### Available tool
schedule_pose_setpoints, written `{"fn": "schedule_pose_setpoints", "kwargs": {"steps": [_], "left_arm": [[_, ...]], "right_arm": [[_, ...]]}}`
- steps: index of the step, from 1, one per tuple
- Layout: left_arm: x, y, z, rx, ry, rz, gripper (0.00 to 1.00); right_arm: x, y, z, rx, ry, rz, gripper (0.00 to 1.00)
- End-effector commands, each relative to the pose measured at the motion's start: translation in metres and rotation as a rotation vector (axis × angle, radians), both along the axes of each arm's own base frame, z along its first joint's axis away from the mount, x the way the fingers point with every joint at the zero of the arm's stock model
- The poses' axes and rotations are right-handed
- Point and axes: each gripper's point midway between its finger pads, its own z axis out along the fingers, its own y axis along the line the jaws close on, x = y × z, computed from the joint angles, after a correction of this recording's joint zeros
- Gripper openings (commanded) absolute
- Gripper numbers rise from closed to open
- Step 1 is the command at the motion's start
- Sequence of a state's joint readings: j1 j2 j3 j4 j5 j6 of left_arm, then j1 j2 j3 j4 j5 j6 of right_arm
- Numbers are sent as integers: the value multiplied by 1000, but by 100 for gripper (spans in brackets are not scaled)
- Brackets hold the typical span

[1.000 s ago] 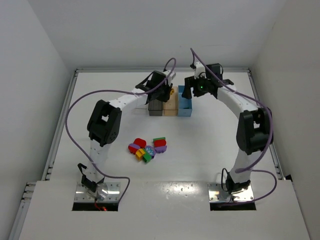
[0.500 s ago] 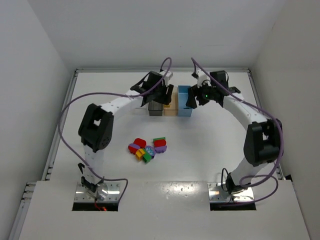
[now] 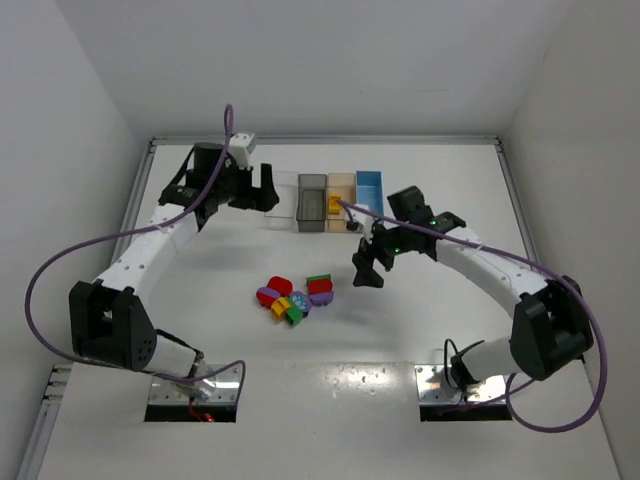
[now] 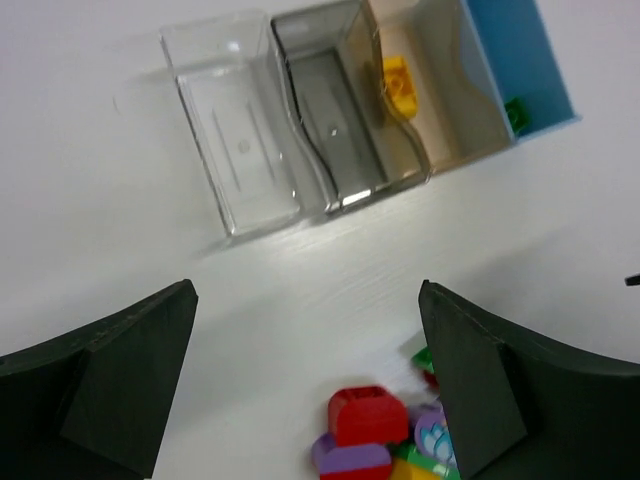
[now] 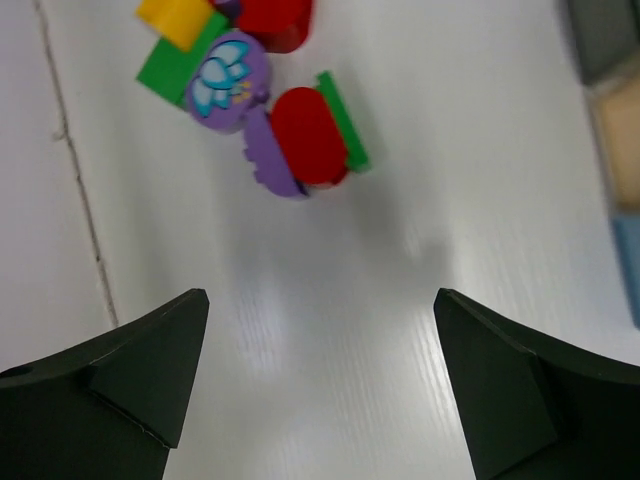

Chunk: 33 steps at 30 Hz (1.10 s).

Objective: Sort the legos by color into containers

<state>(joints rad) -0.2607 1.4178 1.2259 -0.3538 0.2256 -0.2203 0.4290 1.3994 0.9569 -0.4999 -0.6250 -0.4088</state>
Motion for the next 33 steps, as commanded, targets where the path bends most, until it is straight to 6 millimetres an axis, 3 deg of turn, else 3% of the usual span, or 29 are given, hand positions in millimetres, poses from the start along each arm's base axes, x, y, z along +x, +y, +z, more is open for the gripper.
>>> {"fn": "schedule_pose_setpoints", "kwargs": {"steps": [1,5,7,8,10,11,14,18,20,23,33], "left_arm": [[-35,10,-16,21,89,-123,100],[-64,27,-18,60,55,-121,97],[-75,43,-34,111,69,-56,94],[-82,47,-26,112,34,-44,91],[-101,41,-34,97,43,-105,78],[-117,35,-34,107,32,-166,75],[-139,28,-39,158,33,-244,71],[-154,20,-30,214,13,-361,71],[-160,13,-40,251,57,-419,71],[-162,12,-38,292,70,-448,71],[-184,-6,-50,491,145,-629,74]], "right_arm": [[-23,24,-2,7,-41,210,96],[-30,53,-11,-10,-35,306,96],[-32,69,-10,1,-34,329,96],[-32,77,-10,16,-39,328,96],[-28,85,-11,8,-65,314,96],[-25,92,-11,18,-65,292,96],[-21,98,-13,22,-57,256,96],[-4,83,-18,-6,-52,114,94],[-2,77,-11,2,-64,85,94],[4,63,-9,-9,-76,33,94],[22,-4,3,-19,-98,-164,94]]}}
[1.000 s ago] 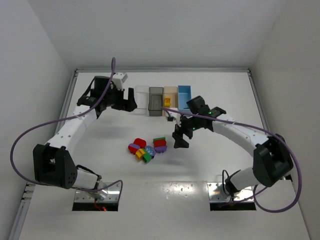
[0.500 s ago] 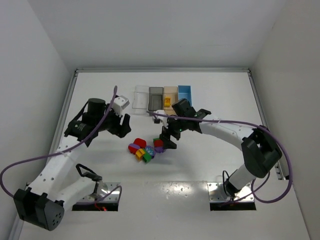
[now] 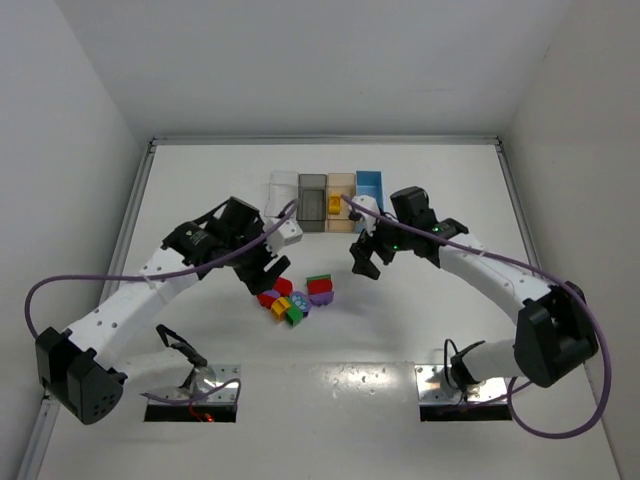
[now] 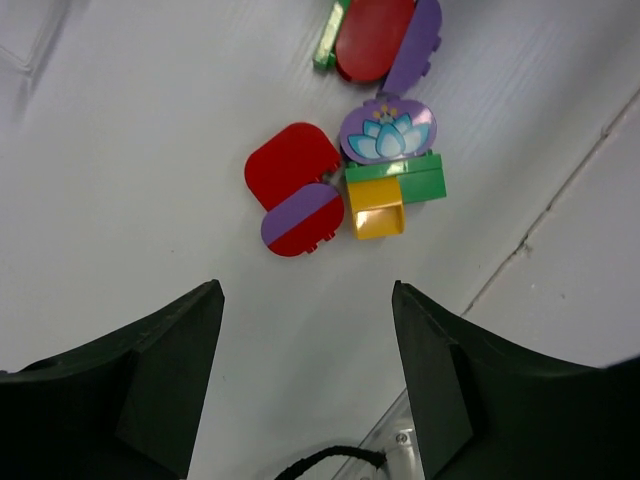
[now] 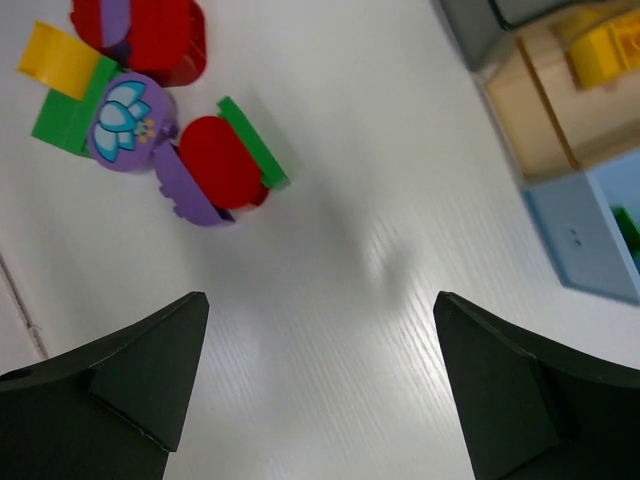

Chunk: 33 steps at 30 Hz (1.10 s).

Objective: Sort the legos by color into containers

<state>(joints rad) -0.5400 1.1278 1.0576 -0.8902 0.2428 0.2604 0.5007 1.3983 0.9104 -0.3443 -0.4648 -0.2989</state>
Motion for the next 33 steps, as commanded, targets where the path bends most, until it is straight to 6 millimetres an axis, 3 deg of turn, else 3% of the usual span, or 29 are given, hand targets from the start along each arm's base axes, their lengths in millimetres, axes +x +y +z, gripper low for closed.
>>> {"fn": "schedule_pose_setpoints", "kwargs": {"steps": [1,7,11,16,24,33], "left_arm": [[-11,4,-2,101,18,-47,74],[-29,-9,-11,161,68,-123,74],[-35,-17,-38,229,184,-154,76],[-42,-31,-56,307,229,-203,76],[-45,-30,-80,389,315,-214,74],[-37,-47,-86,376,353,-195,73]], "right_arm": [[4,-20,8,12,-15,-73,94],[4,-47,7,2,-25,-133,94],[7,-60,9,2,-26,-172,94],[4,-72,6,-14,-19,-191,94],[4,-85,7,-7,-19,-231,94],[4,-85,6,4,-6,-227,94]]}}
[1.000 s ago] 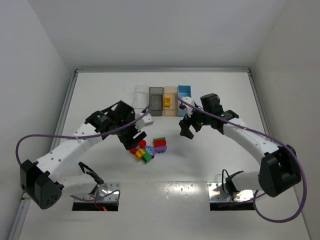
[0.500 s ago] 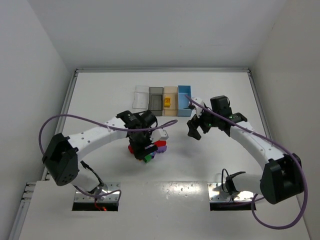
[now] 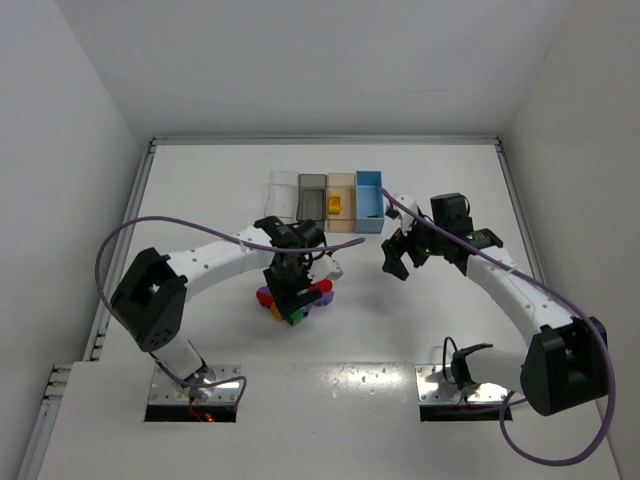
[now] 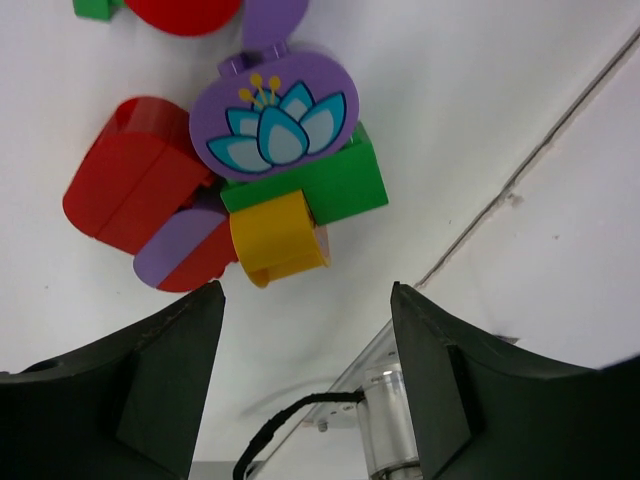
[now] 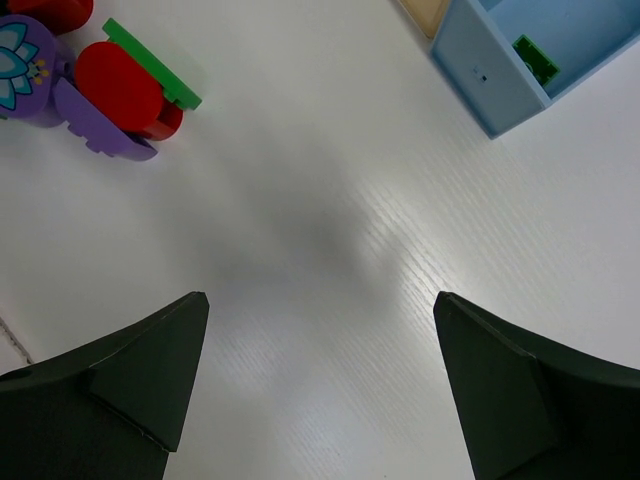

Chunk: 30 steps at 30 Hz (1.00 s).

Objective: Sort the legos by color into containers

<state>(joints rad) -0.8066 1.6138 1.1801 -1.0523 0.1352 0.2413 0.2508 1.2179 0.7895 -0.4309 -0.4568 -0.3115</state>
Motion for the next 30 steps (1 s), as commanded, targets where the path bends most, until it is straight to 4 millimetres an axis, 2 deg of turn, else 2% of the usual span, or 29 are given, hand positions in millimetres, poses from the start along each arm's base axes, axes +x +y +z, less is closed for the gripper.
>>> {"fn": "schedule_pose_setpoints", "kwargs": {"steps": [1,4,18,28,30], "left_arm": [[2,-14,4,-27,14,23,73],[3,-19,2,-44,17,31,72],[9,-7,-9,25,1,46,72],[13,-1,-19,61,22,64,67],[15,0,-19,62,24,84,63]], "right_arm": [[4,4,11,24,-33,20,94],[8,3,14,25,-36,11,94],[7,3,14,35,-16,15,94],[7,1,14,42,-15,12,94],[7,1,14,42,-15,12,94]]}}
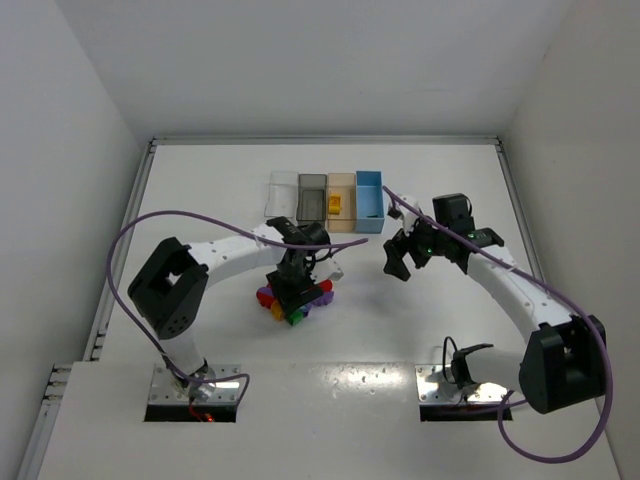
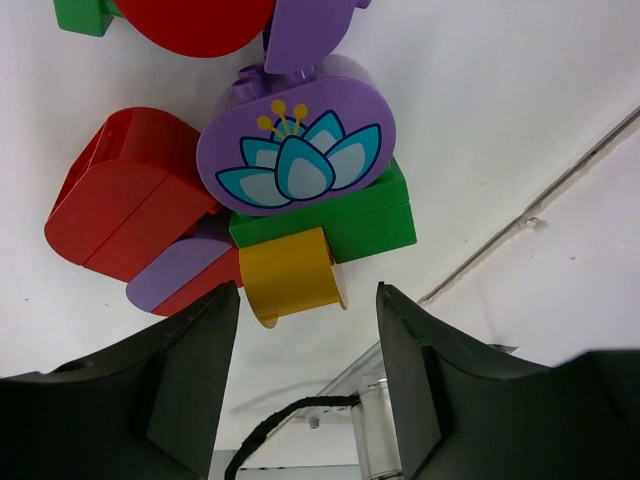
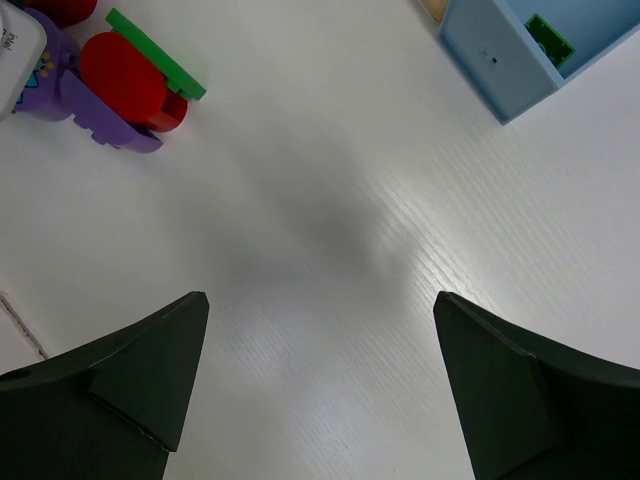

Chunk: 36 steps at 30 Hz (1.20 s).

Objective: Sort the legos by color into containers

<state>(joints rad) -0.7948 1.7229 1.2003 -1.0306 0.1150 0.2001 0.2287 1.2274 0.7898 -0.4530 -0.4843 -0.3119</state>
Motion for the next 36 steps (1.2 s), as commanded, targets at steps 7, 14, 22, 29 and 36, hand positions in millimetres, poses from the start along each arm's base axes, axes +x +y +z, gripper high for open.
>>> {"fn": "schedule_pose_setpoints", "kwargs": {"steps": [7,14,22,29,36], "left_arm": [[10,5,-1,11,-1,48,59],[7,10,-10,29,30,39,57],[3,7,-14,22,62,40,49],[2,1,-8,-17,61,57,28],[28,-34,62,-269,-139,85,18]], "right_arm": [[12,5,16,33,-44,9,94],[13,5,14,31,-35,9,94],[13,5,8,23,-23,15,94],[15,5,9,23,-23,15,94],[2,31,30,174,74,81,94]]}}
